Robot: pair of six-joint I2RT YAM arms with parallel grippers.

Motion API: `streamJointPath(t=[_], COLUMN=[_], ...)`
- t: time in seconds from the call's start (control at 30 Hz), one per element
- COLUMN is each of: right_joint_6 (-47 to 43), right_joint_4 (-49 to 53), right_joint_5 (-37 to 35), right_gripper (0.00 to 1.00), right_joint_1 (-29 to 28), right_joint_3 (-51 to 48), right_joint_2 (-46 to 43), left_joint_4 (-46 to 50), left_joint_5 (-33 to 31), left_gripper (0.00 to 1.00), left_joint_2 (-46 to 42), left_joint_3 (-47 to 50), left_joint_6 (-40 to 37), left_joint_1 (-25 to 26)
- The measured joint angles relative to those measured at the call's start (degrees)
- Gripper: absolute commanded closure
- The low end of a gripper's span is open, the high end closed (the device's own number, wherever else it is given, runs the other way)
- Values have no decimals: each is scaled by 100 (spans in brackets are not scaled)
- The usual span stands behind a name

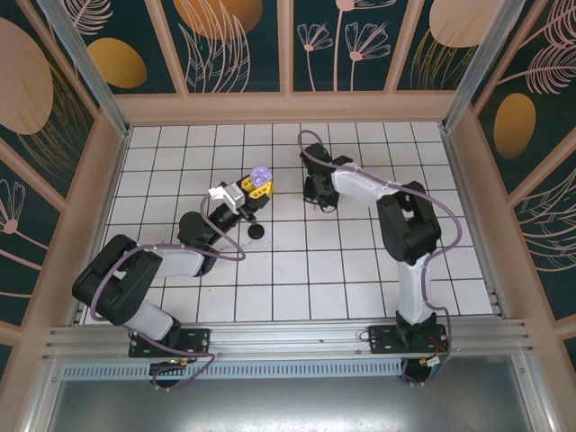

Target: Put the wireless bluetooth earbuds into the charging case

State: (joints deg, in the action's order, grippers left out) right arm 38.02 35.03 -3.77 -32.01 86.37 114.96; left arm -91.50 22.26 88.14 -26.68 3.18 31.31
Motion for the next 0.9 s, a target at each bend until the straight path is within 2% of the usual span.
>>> streamJointPath(t=[0.23,0.53,0.9], right_joint_6=[2,-166,-472], right_joint_4=[-529,-1163,-1856], right_joint_5=[-170,-468,-890], right_gripper=[82,81,81], right_joint_1=[-74,-669,-1495], right_joint_3=[-470,-535,-680], right_joint_2=[-1322,-2798,-3668], left_joint_4=[7,304,551], left_joint_5=[179,389,570], left_gripper=[100,100,100], left_joint_2=[-155,-302,-302], left_joint_3=[-20,-85,-181], left_joint_6=[-107,-409,-555], left_joint_1=[0,-2,0])
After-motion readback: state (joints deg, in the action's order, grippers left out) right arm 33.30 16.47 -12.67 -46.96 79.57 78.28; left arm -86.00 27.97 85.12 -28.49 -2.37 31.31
